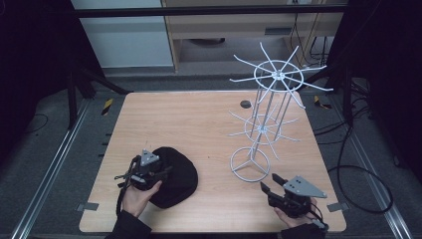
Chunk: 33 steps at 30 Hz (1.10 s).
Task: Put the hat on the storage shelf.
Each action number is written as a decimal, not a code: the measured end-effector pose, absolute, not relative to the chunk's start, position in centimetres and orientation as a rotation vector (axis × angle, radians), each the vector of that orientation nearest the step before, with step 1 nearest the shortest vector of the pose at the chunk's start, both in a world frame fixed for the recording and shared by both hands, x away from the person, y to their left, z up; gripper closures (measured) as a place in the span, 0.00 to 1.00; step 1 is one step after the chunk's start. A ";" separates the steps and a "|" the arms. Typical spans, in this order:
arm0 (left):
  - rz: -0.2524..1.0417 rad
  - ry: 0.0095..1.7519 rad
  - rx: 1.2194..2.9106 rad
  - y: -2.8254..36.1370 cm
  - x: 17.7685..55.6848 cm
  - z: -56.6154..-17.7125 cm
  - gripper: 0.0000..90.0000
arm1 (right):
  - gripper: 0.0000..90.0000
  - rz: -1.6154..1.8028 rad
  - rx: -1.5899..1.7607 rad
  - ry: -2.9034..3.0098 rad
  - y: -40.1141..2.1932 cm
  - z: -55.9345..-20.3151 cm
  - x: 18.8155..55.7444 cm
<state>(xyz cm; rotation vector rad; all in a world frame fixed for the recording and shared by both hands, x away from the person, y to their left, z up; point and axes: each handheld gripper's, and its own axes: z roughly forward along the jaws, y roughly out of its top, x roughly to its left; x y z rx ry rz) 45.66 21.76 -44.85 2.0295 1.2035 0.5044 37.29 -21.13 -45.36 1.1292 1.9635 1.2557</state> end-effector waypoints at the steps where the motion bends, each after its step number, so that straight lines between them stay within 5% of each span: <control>1: 0.491 1.209 2.021 21.8 45.7 -44.9 0.68 | 0.54 1.240 1.144 1.946 -21.7 -45.5 37.4; 7: 0.486 1.217 1.984 22.1 45.8 -44.9 0.87 | 0.53 1.187 1.225 1.881 -24.1 -46.3 38.5; 33: 0.546 0.888 1.621 23.8 41.0 -36.5 0.89 | 0.43 1.102 1.273 1.827 -26.7 -47.7 40.2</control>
